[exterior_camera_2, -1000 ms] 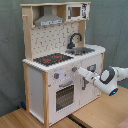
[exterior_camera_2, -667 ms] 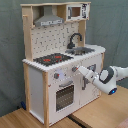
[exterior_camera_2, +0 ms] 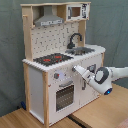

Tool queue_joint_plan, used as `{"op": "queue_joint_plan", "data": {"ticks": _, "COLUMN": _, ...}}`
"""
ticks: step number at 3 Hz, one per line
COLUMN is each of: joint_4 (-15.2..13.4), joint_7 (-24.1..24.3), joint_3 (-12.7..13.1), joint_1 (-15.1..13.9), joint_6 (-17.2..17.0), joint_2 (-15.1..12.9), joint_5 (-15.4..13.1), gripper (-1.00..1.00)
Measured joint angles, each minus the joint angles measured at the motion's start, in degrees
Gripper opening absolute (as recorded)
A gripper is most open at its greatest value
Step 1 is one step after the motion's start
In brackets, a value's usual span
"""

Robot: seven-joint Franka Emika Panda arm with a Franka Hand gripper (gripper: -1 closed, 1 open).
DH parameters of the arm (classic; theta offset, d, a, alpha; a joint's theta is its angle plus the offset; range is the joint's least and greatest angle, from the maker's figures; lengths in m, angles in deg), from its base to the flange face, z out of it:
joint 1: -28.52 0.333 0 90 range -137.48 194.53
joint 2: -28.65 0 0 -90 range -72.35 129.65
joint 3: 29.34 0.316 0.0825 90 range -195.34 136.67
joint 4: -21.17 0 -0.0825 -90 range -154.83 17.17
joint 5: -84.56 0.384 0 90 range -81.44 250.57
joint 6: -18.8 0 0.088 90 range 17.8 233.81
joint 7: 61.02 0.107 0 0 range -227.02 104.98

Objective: Play with the kitchen

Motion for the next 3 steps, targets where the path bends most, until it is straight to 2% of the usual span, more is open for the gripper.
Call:
{"op": "queue_joint_plan", "data": {"ticks": 1, "joint_4": 3.3, "joint_7": 3.2, "joint_3": 1.2, "joint_1": -3.3, "joint_6": 0.4, "joint_2": 0.0, "joint_5": -0.2, "gripper": 1.00}}
{"op": "queue_joint_plan", "data": {"ticks": 2, "joint_4": 3.4, "joint_7": 3.2, "joint_3": 1.2, "joint_1": -3.3, "joint_6": 0.4, "joint_2": 0.0, "joint_5": -0.2, "gripper": 1.00}}
{"op": "queue_joint_plan", "data": {"ticks": 3, "joint_4": 3.5, "joint_7": 3.2, "joint_3": 1.2, "joint_1": -3.3, "joint_6": 0.4, "joint_2": 0.0, "joint_5": -0.2, "gripper": -1.00}}
